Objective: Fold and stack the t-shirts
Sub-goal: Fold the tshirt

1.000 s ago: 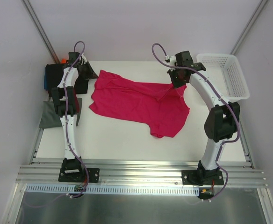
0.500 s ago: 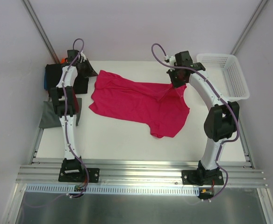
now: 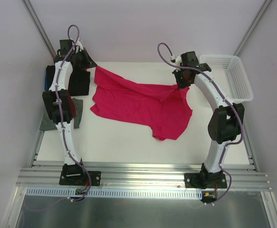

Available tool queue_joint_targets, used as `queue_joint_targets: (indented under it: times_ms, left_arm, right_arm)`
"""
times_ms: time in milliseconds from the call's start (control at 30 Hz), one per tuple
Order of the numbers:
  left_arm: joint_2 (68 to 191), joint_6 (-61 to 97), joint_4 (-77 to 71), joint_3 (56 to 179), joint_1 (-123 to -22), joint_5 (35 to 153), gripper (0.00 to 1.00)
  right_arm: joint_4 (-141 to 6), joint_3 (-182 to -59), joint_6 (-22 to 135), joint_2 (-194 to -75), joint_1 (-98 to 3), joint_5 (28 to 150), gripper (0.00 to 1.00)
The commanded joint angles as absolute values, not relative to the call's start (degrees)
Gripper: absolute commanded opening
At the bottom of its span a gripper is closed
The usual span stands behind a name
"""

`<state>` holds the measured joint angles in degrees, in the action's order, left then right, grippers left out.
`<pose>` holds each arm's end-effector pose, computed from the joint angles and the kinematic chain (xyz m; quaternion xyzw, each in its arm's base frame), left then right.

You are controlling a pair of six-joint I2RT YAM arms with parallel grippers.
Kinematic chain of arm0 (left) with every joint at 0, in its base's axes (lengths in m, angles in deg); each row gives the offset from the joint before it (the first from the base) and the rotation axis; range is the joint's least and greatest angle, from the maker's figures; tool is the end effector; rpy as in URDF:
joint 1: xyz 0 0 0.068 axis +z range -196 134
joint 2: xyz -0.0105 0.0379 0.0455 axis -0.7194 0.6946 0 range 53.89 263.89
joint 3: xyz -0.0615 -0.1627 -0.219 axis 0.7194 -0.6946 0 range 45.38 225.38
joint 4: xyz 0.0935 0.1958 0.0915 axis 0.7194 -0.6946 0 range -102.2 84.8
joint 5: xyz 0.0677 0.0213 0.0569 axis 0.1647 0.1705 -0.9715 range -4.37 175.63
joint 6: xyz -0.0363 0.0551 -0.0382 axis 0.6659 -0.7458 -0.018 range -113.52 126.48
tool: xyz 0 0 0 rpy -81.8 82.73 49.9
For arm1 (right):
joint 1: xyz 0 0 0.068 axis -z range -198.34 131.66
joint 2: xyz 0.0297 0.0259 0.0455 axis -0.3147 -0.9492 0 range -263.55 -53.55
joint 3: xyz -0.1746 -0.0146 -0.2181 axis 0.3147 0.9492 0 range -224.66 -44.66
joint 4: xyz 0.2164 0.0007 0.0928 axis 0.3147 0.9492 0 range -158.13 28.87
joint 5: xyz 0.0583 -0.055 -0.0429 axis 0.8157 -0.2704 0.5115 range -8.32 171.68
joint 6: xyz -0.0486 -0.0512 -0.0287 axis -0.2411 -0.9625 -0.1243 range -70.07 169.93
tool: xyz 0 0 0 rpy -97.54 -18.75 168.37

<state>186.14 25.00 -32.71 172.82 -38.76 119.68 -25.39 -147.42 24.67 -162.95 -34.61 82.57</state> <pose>0.5317 0.0310 0.2876 -0.0491 0.8480 -0.3005 0.4339 0.4057 0.1194 0.2986 -0.3350 0.8759 -0.0200 0.3466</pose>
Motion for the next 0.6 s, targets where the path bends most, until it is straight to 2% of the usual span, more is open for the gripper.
queue_joint_targets:
  times_ms: [0,333,567]
  left_arm:
    - [181.51,22.57,-35.17,170.8,-38.18,121.4,0.0]
    - [179.48,19.4,-38.86,166.58,-37.92,121.58,0.0]
    - [179.57,18.26,-39.83,166.23,-37.74,121.4,0.0]
  right_arm:
    - [-25.15,-148.02,27.86,-160.16,-31.45,82.03,0.01]
    - [-23.13,-139.59,29.45,-157.79,-28.71,85.64,0.01]
    - [-22.08,-139.84,30.68,-158.4,-29.06,88.27,0.01]
